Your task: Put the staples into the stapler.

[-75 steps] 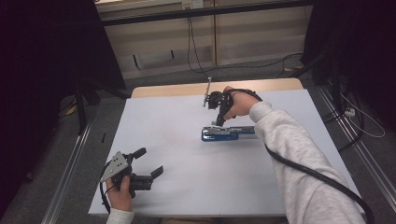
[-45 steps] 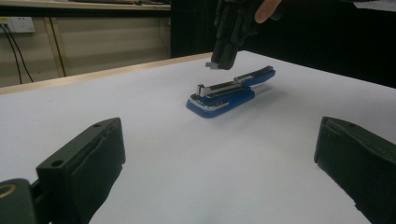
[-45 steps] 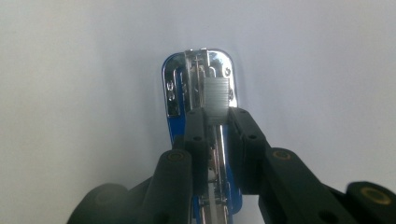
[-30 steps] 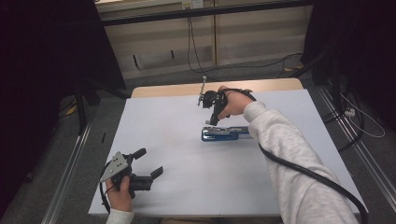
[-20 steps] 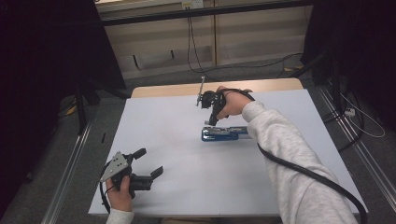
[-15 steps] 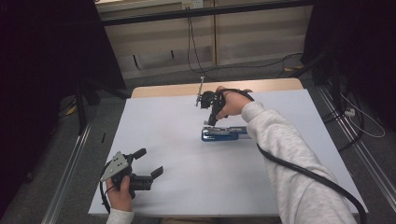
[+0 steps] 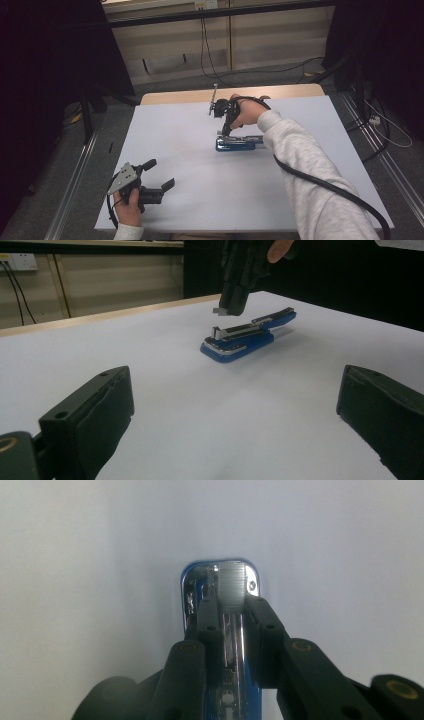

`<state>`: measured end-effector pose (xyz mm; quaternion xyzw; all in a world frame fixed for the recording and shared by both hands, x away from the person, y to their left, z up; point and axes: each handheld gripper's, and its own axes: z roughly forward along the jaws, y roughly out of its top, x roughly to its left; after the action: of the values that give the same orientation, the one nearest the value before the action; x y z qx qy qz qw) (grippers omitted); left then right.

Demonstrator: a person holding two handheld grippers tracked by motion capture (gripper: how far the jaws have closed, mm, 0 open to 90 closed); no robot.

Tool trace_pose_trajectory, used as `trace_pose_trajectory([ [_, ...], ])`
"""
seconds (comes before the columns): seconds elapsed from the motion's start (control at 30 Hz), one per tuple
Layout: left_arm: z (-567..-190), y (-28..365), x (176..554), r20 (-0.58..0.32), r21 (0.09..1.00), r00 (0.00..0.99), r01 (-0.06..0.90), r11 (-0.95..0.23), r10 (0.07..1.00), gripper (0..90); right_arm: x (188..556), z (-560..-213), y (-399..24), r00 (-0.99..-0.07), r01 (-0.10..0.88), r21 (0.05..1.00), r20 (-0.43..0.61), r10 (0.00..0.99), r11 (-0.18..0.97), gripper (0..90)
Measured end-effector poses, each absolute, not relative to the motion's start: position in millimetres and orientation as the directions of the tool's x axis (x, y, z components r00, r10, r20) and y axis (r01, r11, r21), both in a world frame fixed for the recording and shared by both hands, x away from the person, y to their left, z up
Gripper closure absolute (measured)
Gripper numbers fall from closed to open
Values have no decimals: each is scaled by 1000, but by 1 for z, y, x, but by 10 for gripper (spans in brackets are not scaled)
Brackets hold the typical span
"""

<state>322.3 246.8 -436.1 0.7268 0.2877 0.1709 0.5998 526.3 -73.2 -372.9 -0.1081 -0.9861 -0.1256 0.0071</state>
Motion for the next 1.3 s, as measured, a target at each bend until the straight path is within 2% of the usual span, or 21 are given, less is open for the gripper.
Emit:
trace_pose_trajectory([
  [1.3,-438,246,324,-104,966,775,228,-123,624,19,525,-394,-79,-978,208,263,60,199,942,783],
])
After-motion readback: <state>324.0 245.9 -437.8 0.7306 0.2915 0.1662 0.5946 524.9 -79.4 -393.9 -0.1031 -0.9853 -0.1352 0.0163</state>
